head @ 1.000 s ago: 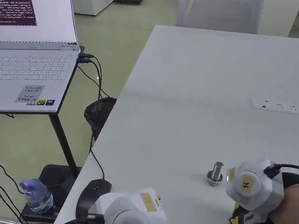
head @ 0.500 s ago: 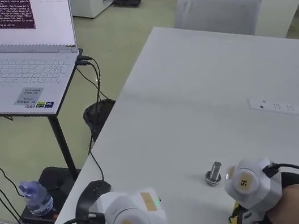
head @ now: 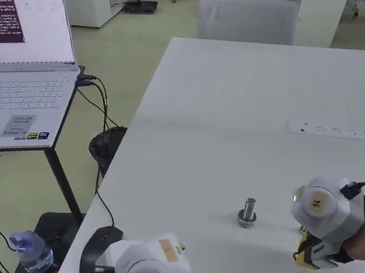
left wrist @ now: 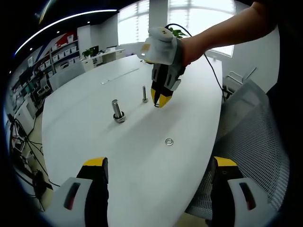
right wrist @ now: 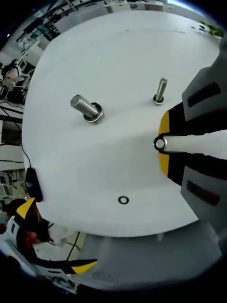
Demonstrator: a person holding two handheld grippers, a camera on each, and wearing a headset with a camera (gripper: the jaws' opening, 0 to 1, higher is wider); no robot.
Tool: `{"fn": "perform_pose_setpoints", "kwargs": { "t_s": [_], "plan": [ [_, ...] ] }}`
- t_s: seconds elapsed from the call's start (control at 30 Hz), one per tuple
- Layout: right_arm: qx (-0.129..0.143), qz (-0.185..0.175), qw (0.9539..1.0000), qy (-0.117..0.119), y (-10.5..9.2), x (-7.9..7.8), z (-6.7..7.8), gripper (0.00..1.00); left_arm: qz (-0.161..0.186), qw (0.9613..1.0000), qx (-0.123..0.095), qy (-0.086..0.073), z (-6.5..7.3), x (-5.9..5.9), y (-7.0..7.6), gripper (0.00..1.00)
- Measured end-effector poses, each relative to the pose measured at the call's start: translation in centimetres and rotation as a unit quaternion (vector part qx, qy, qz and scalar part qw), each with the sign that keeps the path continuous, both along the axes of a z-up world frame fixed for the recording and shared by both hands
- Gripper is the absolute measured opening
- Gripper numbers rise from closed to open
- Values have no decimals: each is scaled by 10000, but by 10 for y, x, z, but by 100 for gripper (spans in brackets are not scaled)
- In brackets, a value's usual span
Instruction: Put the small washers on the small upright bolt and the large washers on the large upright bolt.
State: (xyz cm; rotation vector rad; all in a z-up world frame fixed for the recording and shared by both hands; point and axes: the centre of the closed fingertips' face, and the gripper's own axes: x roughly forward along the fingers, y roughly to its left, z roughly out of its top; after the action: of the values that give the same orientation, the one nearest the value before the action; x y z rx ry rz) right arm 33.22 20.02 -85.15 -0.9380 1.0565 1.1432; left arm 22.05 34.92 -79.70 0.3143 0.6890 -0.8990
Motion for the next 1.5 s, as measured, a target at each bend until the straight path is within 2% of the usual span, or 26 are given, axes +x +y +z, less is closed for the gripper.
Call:
{"fn": "perform_pose_setpoints", "kwargs": {
  "t_s": [0.2, 0.33, 0.6, 0.93, 1.17, 1.5],
  "plan": [
    [-35, -231, 9997, -18, -22, 8, 6, 13, -22, 10000, 9, 1, 0, 0, 0, 90],
    [-10, -338, 9994, -48, -27, 14, 11, 13, -42, 10000, 69, 26, -2, -1, 2, 89],
    [87, -489, 9986, -174, -29, 36, 23, 13, -51, 9999, 91, 36, -2, 1, 3, 89],
    [181, -529, 9980, -310, -20, 62, 41, 13, -54, 9999, 109, 46, -2, 3, 3, 89],
    [173, -463, 9983, -294, -12, 66, 39, 13, -52, 9999, 118, 63, -2, 5, 5, 89],
    [71, -391, 9989, -265, -11, 68, 33, 13, -49, 9999, 132, 86, -4, 6, 7, 88]
  ]
}}
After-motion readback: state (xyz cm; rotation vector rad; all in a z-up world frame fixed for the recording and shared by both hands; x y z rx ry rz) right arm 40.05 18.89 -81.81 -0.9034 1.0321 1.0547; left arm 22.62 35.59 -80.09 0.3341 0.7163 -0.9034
